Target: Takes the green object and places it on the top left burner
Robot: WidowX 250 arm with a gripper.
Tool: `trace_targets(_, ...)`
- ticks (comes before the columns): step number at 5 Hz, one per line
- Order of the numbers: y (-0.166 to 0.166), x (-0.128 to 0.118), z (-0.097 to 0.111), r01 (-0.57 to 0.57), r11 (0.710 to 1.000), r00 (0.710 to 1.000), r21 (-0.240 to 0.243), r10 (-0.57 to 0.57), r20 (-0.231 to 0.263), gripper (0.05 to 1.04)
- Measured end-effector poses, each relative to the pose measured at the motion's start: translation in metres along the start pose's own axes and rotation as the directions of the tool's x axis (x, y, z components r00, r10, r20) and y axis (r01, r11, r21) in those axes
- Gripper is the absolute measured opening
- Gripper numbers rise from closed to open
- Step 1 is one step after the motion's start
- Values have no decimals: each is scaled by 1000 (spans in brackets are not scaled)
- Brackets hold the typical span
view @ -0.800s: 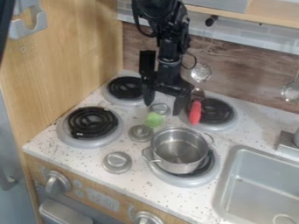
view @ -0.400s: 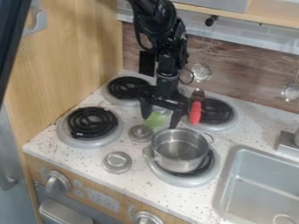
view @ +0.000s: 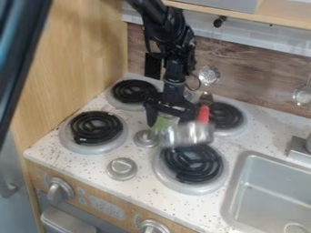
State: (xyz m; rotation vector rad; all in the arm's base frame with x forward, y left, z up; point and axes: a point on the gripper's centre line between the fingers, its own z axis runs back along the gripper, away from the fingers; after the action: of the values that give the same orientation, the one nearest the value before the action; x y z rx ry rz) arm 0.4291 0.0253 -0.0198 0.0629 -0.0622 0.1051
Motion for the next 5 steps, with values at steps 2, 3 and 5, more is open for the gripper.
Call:
trace_targets(2,10,9,39,-3,994,997,-113,12,81,999)
trace_targets(3,10,5,63,13,993,990,-117,4,142,999)
trace_targets(5,19,20,46,8,998,984,-58,2,181,999)
